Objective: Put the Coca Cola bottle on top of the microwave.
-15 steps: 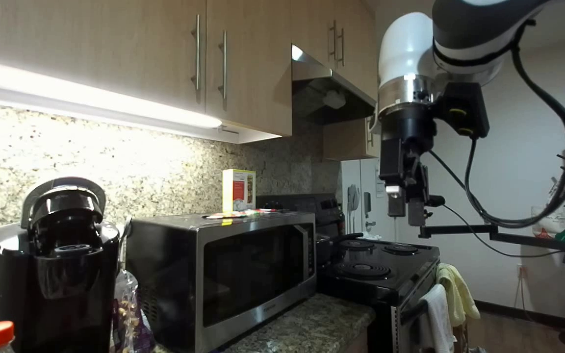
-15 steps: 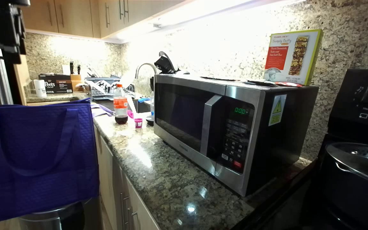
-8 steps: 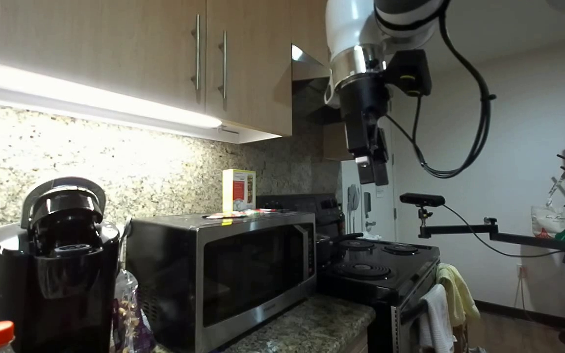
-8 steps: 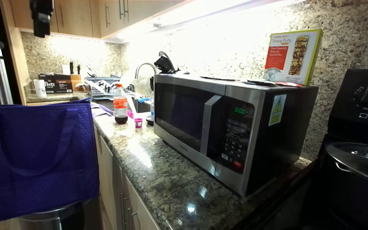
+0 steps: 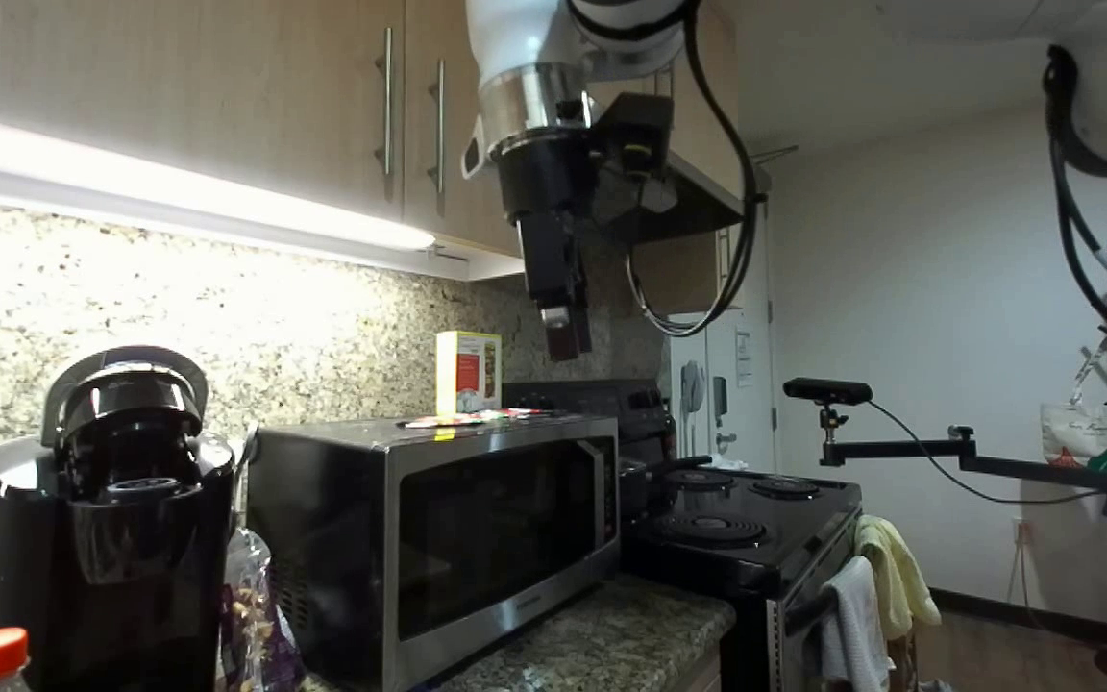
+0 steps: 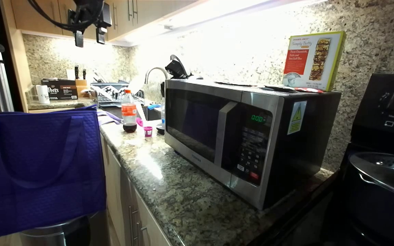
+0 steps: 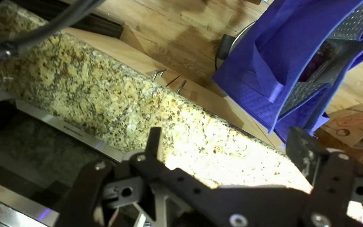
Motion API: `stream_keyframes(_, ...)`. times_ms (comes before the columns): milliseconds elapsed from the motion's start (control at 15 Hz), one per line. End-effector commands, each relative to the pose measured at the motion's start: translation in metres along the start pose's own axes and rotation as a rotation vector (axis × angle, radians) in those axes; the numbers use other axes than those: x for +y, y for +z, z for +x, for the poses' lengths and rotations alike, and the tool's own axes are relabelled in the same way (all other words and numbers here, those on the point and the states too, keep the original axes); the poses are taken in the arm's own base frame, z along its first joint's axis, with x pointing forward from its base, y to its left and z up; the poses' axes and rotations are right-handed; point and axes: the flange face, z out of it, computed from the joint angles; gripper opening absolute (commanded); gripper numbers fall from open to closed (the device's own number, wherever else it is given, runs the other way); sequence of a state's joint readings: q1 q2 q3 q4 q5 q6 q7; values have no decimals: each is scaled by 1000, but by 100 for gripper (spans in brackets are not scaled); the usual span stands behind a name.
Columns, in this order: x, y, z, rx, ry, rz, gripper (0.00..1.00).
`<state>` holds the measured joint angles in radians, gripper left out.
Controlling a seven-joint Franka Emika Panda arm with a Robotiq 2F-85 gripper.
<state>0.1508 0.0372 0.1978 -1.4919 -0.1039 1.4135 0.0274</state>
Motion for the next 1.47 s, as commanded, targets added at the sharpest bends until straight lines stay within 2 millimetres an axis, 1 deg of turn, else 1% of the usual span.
stream_keyframes(0, -9, -2, 12, -6, -45, -13, 100)
stream_keyframes(67, -16, -2, 21, -14, -77, -21, 100)
stream_keyframes(200, -20, 0, 32, -19, -100, -21, 100)
stream_keyframes(600, -18, -4, 33, -15, -106, -19, 100)
stream_keyframes(667, -13, -5, 40, 25, -133, -31, 100)
stream_keyframes(733, -7, -4, 53, 46, -168, -49, 100)
stream_keyframes(867, -1, -2, 81, 81, -266, -96, 100)
stream_keyframes(933, 1, -2, 99, 104, -315, -116, 100)
stream_keyframes(1067, 0, 6, 128, 146, -414, -138, 100)
stream_keyframes(1267, -14, 21, 163, 197, -568, -114, 100)
stream_keyframes(1400, -28, 28, 179, 216, -669, -95, 100)
